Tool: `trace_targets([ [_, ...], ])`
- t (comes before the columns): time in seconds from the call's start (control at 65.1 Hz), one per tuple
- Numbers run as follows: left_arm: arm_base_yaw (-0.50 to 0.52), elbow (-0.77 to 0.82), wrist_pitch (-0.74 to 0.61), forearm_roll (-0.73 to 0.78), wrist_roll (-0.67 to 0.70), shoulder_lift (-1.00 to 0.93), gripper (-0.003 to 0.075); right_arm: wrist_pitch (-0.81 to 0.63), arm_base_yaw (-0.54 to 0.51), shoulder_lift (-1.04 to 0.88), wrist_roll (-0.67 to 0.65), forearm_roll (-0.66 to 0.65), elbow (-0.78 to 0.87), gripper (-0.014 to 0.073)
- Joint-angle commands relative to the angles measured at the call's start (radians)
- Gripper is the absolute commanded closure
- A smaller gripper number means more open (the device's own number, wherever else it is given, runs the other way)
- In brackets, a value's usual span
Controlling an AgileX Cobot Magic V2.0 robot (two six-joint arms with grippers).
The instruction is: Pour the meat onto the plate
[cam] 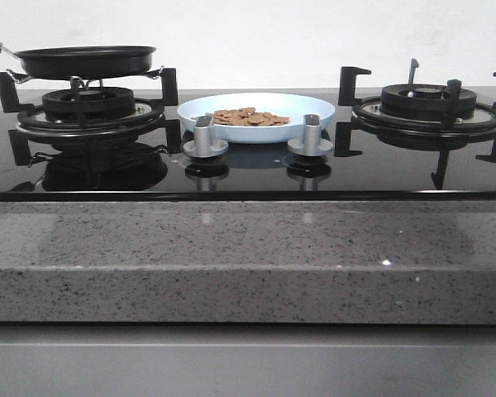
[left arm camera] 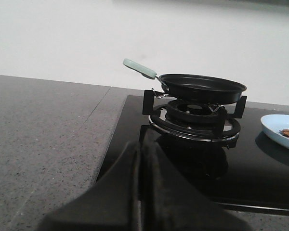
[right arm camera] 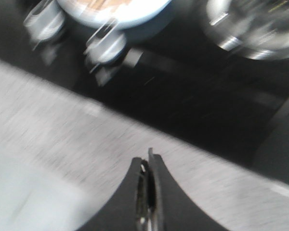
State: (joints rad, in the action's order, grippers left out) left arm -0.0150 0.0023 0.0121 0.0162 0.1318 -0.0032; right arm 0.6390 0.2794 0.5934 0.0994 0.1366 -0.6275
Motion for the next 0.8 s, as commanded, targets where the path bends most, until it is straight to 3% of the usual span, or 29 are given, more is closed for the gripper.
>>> trace_targets([
  [0.0,-0.002,0.007,-0.088,0.001,0.003,-0.016,0.0741,-0.199,-0.063,-0.105,0.002,-0.014,0.074,0.0664],
  [0.123,-0.002,0.007,-0.088,0.001,0.003,-0.016,0.0741,-0.366,-0.150,-0.266,0.002,-0.011,0.236,0.0664],
  [0.307,-0.002,0.007,-0.088,0.001,0.003,-0.016,0.0741,-0.483,-0.219,-0.465,0.002,0.011,0.429,0.0664],
  [0.783,-0.002,0.007,-0.088,0.001,0.003,-0.016,0.0741,-0.657,-0.220,-0.621,0.002,0.040,0.649,0.0664],
])
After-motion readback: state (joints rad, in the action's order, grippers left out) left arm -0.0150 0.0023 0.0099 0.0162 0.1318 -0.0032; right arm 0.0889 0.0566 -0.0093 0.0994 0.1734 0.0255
